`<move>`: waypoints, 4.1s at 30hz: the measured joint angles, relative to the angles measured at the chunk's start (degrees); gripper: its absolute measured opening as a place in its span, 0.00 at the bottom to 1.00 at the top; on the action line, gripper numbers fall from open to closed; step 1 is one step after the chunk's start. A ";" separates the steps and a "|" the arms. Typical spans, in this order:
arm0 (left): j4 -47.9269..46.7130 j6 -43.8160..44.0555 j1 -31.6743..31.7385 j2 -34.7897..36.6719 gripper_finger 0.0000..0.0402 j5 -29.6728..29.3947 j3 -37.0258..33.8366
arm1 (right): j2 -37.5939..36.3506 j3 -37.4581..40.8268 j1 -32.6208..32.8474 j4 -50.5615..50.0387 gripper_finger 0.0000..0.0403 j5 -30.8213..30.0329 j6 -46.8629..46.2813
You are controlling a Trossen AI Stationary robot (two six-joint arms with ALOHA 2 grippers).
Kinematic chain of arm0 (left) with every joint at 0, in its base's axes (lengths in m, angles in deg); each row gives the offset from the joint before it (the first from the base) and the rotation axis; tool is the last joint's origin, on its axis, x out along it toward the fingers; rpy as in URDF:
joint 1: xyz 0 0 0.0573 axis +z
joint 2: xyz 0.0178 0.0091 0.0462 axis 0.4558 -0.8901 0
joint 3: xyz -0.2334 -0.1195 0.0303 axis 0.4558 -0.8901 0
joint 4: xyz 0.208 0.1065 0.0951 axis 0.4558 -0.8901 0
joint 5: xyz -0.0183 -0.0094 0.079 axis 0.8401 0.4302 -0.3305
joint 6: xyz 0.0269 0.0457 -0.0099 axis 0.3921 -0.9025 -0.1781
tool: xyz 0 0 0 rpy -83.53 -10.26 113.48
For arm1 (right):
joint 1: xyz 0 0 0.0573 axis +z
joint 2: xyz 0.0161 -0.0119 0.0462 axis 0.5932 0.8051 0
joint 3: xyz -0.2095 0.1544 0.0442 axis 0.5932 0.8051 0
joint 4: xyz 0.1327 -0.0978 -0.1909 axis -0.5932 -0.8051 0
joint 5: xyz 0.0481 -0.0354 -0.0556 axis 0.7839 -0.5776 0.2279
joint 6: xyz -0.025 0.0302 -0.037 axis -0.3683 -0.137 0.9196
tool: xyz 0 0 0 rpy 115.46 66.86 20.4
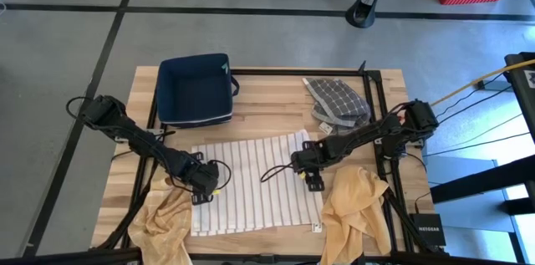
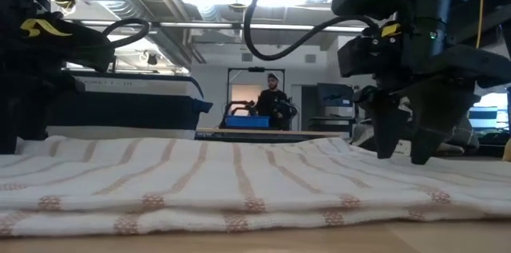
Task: Fold towel
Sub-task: Fold the white towel
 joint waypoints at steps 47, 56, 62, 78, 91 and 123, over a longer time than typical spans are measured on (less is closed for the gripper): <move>-13.62 -1.81 -0.15 -0.37 0.01 -3.24 8.21 | -2.37 0.04 2.14 -4.21 0.01 -14.39 0.67; -28.50 -1.78 -1.82 3.56 0.01 -11.92 18.50 | -12.35 -2.17 2.19 -9.62 0.01 -18.42 -0.60; -36.33 -1.80 -1.43 7.04 0.01 -18.37 21.10 | -15.96 -4.34 2.13 -13.42 0.01 -24.17 -1.17; -38.93 -1.54 -3.08 15.49 0.01 -29.49 21.33 | -18.37 -12.38 2.13 -22.81 0.01 -38.26 -4.59; -30.63 -0.66 -9.38 16.30 0.01 -13.49 22.79 | -18.37 -19.05 8.97 -24.12 0.01 -19.86 -13.57; -12.85 -15.45 2.74 16.15 0.17 -24.72 -3.61 | -16.62 9.88 -7.43 2.16 0.08 -27.52 -6.42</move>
